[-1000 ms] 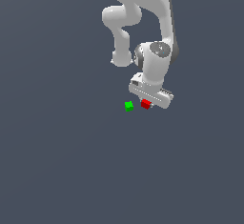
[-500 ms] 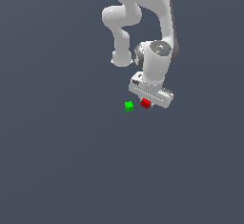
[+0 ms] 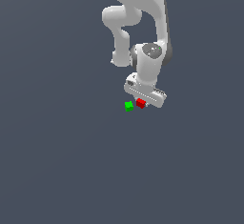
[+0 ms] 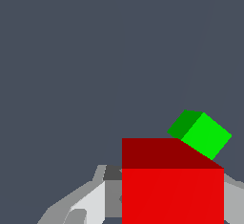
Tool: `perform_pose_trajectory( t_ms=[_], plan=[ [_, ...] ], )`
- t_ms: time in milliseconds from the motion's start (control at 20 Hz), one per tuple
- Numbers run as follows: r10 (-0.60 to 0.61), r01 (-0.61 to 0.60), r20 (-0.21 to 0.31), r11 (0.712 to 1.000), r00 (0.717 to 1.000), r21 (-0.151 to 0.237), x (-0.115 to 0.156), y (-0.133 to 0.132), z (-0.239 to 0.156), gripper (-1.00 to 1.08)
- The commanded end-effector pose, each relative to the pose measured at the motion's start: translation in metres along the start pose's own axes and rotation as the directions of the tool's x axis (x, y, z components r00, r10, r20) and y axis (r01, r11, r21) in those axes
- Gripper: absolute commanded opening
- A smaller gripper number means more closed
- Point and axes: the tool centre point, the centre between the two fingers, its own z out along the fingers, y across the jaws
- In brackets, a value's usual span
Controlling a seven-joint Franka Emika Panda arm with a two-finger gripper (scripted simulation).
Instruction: Stack the red cube on top of the green cube.
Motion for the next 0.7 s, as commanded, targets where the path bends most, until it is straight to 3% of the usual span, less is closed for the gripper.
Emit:
perform_pose_trajectory(
  t_ms=[0, 350, 650],
  plan=[
    [0.001, -0.001, -0.001, 1.0, 1.0, 0.0, 0.001, 0.015, 0.009, -1.0],
    [0.001, -0.001, -0.001, 1.0, 1.0, -0.001, 0.004, 0.057, 0.035, -1.0],
    [0.001, -0.001, -0.001, 1.0, 1.0, 0.0, 0.006, 0.071, 0.044, -1.0]
  ],
)
